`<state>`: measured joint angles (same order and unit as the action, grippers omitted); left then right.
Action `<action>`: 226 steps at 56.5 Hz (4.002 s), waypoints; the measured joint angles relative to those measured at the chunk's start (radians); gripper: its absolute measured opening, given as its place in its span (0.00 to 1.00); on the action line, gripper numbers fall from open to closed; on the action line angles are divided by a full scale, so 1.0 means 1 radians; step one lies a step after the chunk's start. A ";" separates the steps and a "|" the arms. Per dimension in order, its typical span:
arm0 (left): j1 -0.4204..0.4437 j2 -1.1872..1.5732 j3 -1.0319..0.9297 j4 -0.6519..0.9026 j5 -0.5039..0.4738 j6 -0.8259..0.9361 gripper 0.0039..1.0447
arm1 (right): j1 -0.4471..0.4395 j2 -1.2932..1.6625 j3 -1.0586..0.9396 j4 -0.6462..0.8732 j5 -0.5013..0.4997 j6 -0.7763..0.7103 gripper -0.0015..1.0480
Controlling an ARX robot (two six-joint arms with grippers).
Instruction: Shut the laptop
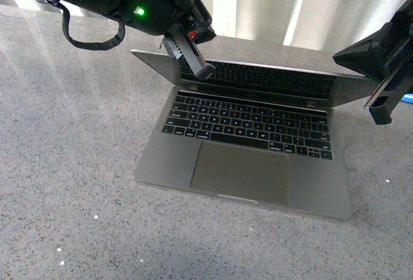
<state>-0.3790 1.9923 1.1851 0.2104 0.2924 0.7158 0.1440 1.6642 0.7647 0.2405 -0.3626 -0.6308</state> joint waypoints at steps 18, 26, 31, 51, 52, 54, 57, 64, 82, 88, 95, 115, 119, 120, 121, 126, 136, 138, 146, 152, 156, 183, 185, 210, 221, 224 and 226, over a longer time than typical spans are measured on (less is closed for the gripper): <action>-0.008 -0.007 -0.031 -0.007 0.006 -0.003 0.03 | -0.018 -0.011 -0.058 0.028 -0.022 0.019 0.01; -0.010 -0.013 -0.049 -0.006 0.007 -0.007 0.03 | -0.027 -0.011 -0.077 0.038 -0.025 0.019 0.01; -0.011 -0.017 -0.062 0.006 0.006 -0.014 0.03 | -0.031 -0.011 -0.084 0.044 -0.026 0.021 0.01; -0.037 -0.020 -0.153 0.092 0.004 -0.090 0.03 | -0.039 0.010 -0.129 0.085 -0.029 0.026 0.01; -0.038 -0.020 -0.156 0.092 0.004 -0.090 0.03 | -0.039 0.012 -0.132 0.087 -0.029 0.026 0.01; -0.038 -0.020 -0.159 0.092 0.005 -0.090 0.03 | -0.039 0.014 -0.134 0.090 -0.029 0.026 0.01; -0.039 -0.020 -0.163 0.092 0.006 -0.092 0.03 | -0.039 0.017 -0.138 0.096 -0.029 0.027 0.01; -0.039 -0.020 -0.170 0.098 0.005 -0.094 0.03 | -0.039 0.026 -0.146 0.106 -0.029 0.029 0.01; -0.042 -0.008 -0.190 0.119 0.007 -0.105 0.03 | -0.047 0.063 -0.155 0.132 -0.033 0.033 0.01; -0.044 0.004 -0.200 0.147 0.007 -0.121 0.03 | -0.050 0.074 -0.155 0.136 -0.032 0.033 0.01; -0.049 0.016 -0.212 0.170 0.008 -0.138 0.03 | -0.051 0.082 -0.155 0.137 -0.032 0.032 0.01; -0.051 0.041 -0.228 0.190 0.015 -0.153 0.03 | -0.054 0.087 -0.155 0.137 -0.032 0.033 0.01; -0.049 0.043 -0.230 0.190 0.016 -0.153 0.03 | -0.053 0.091 -0.155 0.137 -0.032 0.033 0.01; -0.048 0.043 -0.230 0.190 0.015 -0.153 0.03 | -0.053 0.092 -0.155 0.138 -0.032 0.033 0.01; -0.048 0.044 -0.231 0.190 0.015 -0.153 0.03 | -0.053 0.094 -0.155 0.138 -0.032 0.034 0.01; -0.043 0.046 -0.234 0.191 0.016 -0.153 0.03 | -0.053 0.101 -0.155 0.145 -0.032 0.036 0.01; -0.037 0.048 -0.240 0.191 0.015 -0.153 0.03 | -0.048 0.117 -0.160 0.159 -0.031 0.045 0.01; -0.035 0.048 -0.241 0.191 0.015 -0.153 0.03 | -0.048 0.121 -0.161 0.160 -0.031 0.045 0.01; -0.032 0.048 -0.243 0.190 0.016 -0.153 0.03 | -0.043 0.129 -0.167 0.167 -0.029 0.053 0.01; -0.030 0.048 -0.245 0.189 0.016 -0.152 0.03 | -0.040 0.130 -0.174 0.174 -0.029 0.056 0.01; -0.029 0.048 -0.247 0.189 0.017 -0.152 0.03 | -0.039 0.132 -0.180 0.179 -0.029 0.057 0.01; -0.028 0.051 -0.249 0.173 0.035 -0.152 0.03 | -0.039 0.149 -0.183 0.187 -0.029 0.063 0.01; -0.028 0.053 -0.249 0.171 0.040 -0.152 0.03 | -0.040 0.153 -0.183 0.190 -0.030 0.063 0.01; -0.028 0.067 -0.270 0.161 0.060 -0.153 0.03 | -0.058 0.195 -0.190 0.209 -0.034 0.059 0.01; -0.028 0.073 -0.278 0.161 0.068 -0.153 0.03 | -0.059 0.210 -0.193 0.221 -0.033 0.059 0.01; -0.029 0.074 -0.280 0.161 0.071 -0.153 0.03 | -0.059 0.214 -0.196 0.228 -0.033 0.059 0.01; -0.029 0.076 -0.281 0.161 0.072 -0.153 0.03 | -0.058 0.216 -0.198 0.230 -0.033 0.059 0.01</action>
<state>-0.4080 2.0682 0.9039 0.3710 0.3641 0.5625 0.0856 1.8801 0.5667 0.4709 -0.3958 -0.5716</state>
